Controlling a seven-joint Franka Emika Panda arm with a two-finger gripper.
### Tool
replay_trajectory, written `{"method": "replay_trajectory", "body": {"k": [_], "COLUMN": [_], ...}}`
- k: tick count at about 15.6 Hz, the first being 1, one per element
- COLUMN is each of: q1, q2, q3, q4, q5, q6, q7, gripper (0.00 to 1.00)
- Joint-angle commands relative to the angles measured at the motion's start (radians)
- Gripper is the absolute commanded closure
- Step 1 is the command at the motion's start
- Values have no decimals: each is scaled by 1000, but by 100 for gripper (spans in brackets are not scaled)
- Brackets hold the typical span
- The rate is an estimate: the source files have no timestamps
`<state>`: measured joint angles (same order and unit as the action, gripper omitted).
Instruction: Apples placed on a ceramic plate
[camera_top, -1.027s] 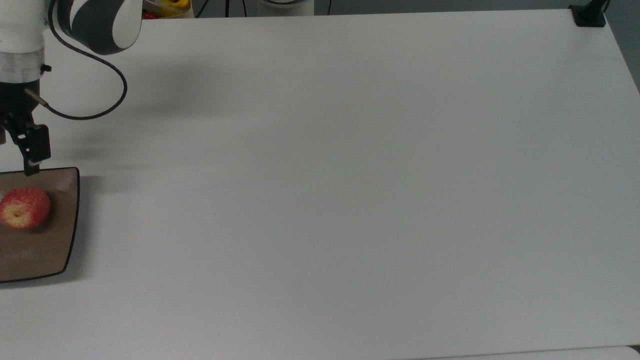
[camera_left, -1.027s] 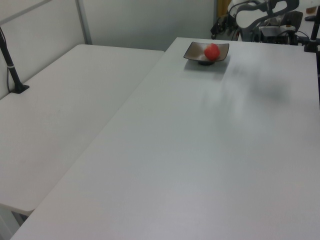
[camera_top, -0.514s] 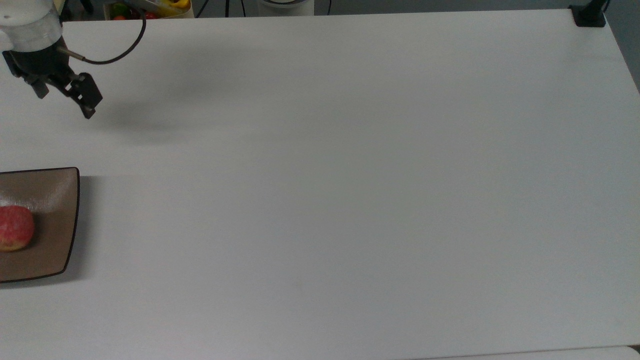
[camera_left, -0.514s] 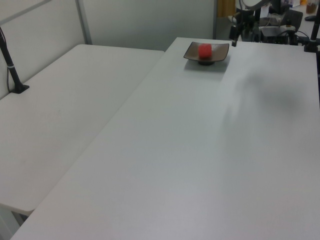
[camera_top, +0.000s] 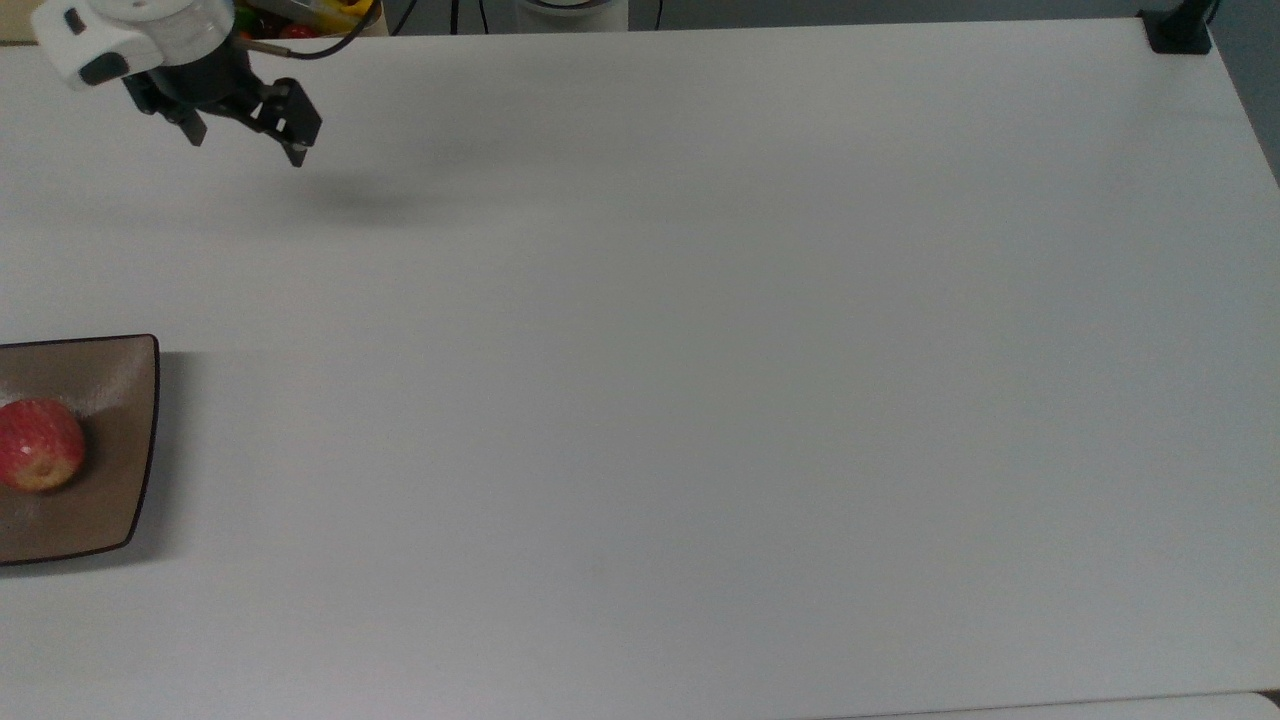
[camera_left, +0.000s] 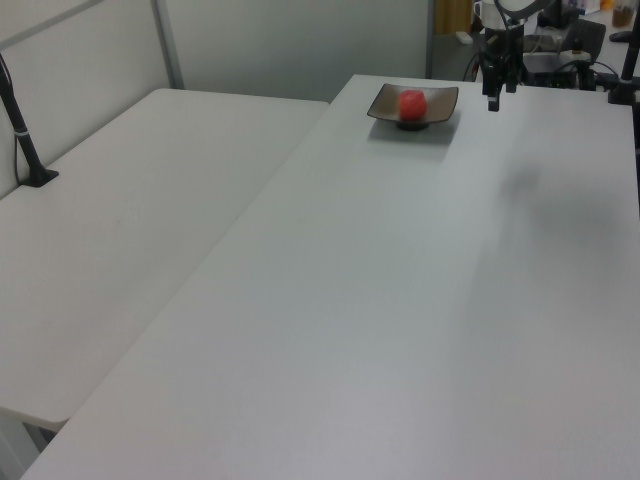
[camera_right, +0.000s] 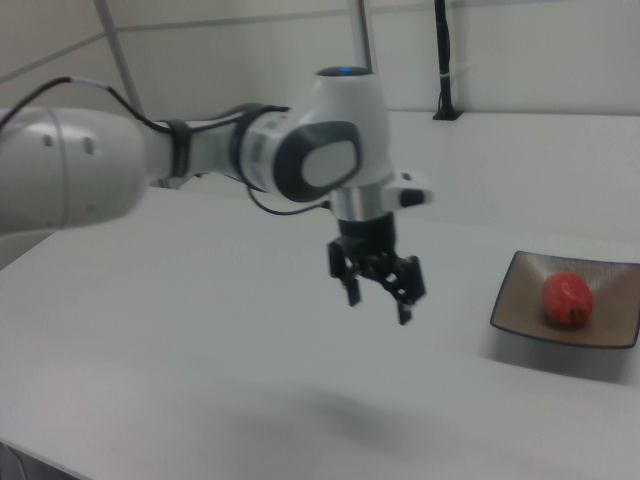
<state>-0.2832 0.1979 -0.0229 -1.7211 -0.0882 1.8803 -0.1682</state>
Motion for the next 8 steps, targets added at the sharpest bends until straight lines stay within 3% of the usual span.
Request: {"method": "replay_trajectory", "body": {"k": [1, 5, 8], "q1": [93, 160, 300], "q2": [-170, -261, -336], "q3": [-17, -32, -144], "q4": [-150, -195, -219], "q5": [30, 100, 130], "q6": [-3, -6, -6], "q7": [-7, -2, 38], "gripper": [0, 0, 0]}}
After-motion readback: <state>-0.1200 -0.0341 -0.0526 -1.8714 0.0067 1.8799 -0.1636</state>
